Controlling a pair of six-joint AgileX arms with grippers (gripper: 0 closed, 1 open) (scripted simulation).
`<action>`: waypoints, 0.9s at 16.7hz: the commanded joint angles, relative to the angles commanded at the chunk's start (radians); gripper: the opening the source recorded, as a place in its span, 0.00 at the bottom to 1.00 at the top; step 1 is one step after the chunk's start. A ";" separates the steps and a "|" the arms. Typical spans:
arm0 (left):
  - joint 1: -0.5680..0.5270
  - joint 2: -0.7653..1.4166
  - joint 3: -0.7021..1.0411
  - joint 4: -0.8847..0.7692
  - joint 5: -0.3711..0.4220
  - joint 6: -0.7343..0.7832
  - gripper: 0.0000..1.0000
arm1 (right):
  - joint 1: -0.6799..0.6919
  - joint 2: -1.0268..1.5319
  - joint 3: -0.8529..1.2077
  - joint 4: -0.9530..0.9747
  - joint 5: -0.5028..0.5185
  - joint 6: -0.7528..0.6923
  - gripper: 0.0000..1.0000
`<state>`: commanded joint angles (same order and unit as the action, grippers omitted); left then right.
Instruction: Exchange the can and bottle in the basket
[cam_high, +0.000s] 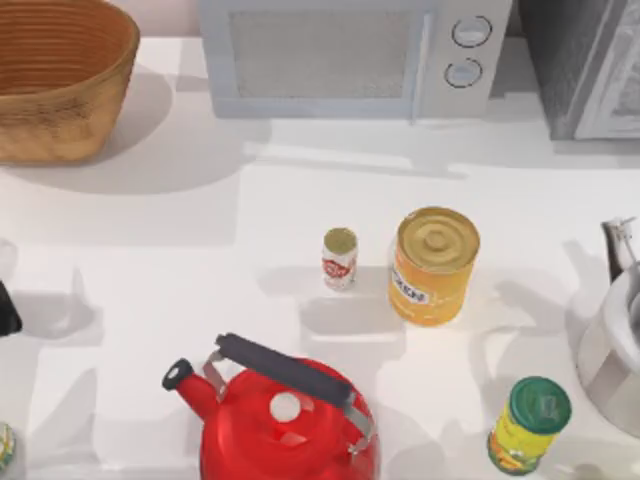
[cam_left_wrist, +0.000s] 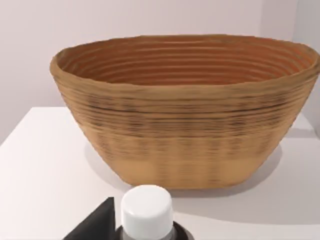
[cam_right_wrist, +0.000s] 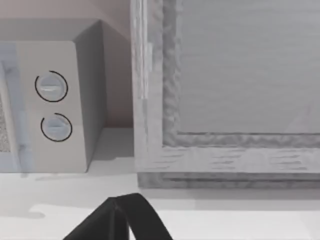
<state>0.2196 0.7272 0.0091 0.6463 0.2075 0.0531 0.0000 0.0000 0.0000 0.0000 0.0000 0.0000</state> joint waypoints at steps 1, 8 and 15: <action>0.025 0.096 0.003 0.082 0.029 0.007 1.00 | 0.000 0.000 0.000 0.000 0.000 0.000 1.00; 0.184 0.719 0.015 0.608 0.211 0.052 1.00 | 0.000 0.000 0.000 0.000 0.000 0.000 1.00; 0.253 1.006 -0.001 0.841 0.289 0.071 1.00 | 0.000 0.000 0.000 0.000 0.000 0.000 1.00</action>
<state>0.4725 1.7329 0.0085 1.4875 0.4968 0.1238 0.0000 0.0000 0.0000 0.0000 0.0000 0.0000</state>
